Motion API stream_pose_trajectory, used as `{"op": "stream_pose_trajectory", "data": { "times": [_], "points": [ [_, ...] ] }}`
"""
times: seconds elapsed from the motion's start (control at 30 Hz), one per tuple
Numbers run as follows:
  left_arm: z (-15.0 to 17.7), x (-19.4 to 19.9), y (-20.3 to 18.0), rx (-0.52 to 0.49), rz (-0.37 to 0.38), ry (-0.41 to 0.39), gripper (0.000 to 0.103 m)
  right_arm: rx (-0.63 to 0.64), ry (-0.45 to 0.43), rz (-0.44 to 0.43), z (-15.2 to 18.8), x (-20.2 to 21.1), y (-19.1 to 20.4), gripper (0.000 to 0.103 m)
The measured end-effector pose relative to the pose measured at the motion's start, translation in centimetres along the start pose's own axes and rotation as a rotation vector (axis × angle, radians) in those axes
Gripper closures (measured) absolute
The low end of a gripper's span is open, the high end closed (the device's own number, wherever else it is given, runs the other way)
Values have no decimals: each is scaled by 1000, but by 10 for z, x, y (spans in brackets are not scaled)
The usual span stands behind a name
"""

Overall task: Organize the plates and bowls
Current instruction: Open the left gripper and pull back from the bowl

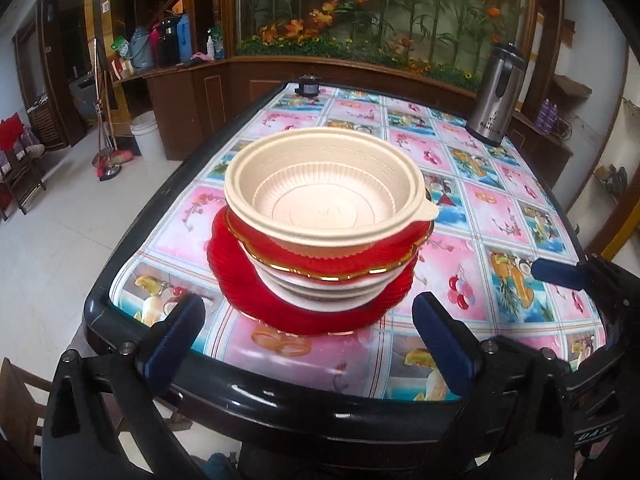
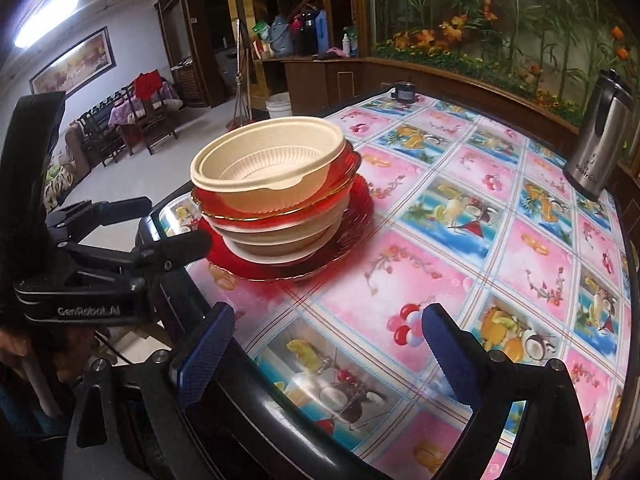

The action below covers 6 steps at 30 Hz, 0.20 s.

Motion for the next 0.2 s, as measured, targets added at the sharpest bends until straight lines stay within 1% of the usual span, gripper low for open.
{"op": "stream_pose_trajectory", "data": {
  "times": [0.2],
  "points": [
    [-2, -1, 6, 13, -19, -5, 0, 2, -1, -6, -2, -1, 2, 7]
  ]
}}
Point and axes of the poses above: each gripper's, at about its wrist camera, not at the fingertips, and x roughly against the way its jaws point, y to its left, z to its underside, the point moved 2 cm from there along -x, roughly the way its jaws point, and after that the axes turned 11 degrees about z, right-handed, at the moved point
